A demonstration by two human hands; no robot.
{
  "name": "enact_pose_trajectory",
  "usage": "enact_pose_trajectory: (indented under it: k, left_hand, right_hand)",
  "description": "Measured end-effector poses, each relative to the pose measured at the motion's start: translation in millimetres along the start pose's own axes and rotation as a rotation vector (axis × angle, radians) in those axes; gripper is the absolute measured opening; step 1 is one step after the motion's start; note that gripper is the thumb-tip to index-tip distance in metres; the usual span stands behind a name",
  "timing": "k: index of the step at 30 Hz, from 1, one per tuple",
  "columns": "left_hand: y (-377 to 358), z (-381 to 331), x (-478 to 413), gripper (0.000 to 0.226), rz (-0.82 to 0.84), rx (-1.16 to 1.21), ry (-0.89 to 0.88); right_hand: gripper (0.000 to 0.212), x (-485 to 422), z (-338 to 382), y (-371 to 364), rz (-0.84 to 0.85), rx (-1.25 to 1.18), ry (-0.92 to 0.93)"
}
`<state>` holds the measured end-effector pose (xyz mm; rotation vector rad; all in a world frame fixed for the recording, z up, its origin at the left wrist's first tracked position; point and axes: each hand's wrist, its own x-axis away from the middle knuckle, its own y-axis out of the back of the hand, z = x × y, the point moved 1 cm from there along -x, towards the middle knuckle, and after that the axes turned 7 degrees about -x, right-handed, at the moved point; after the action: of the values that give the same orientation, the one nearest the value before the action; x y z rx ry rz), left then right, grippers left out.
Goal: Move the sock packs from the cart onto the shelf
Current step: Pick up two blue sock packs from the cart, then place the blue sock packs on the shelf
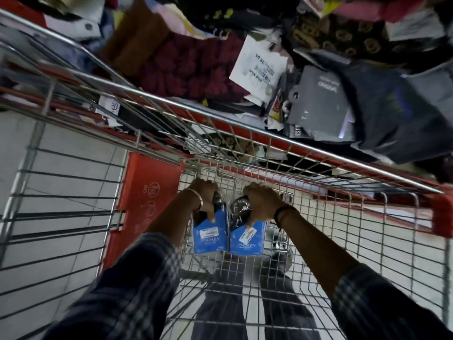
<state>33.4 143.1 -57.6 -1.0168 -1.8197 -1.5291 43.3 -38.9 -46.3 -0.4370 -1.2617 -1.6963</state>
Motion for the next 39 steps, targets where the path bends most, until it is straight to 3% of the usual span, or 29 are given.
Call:
enact_pose_trajectory:
  k: [3,6,13,28,39]
  left_hand:
    - [2.1,-7.2,32.4,0.072,-0.001,0.058,0.016]
    - [9.6,-15.6,63.5,0.068,-0.05,0.032,0.02]
    - [50.7,-39.3,134.3,0.063,-0.278,0.004,-0.009]
    - [220.9,-79.0,343.1,0.067,-0.725,-0.271,-0.071]
    - [332.0,-89.6,470.2,0.067,-1.095,-0.45,-0.062]
  right_hand:
    - [0.073,31.9,3.9,2.3,-0.045,-0.016,0.013]
    - [0.059,66.3,11.8,12.7,-0.196,0.082,0.054]
    - [0.036,140.4,41.0,71.4,-0.412,0.148,0.106]
    - [0.075,334.5,135.6,222.3,-0.755,0.292,0.117]
    - [0.079,428.4,214.3,308.7,-1.082,0.385,0.284]
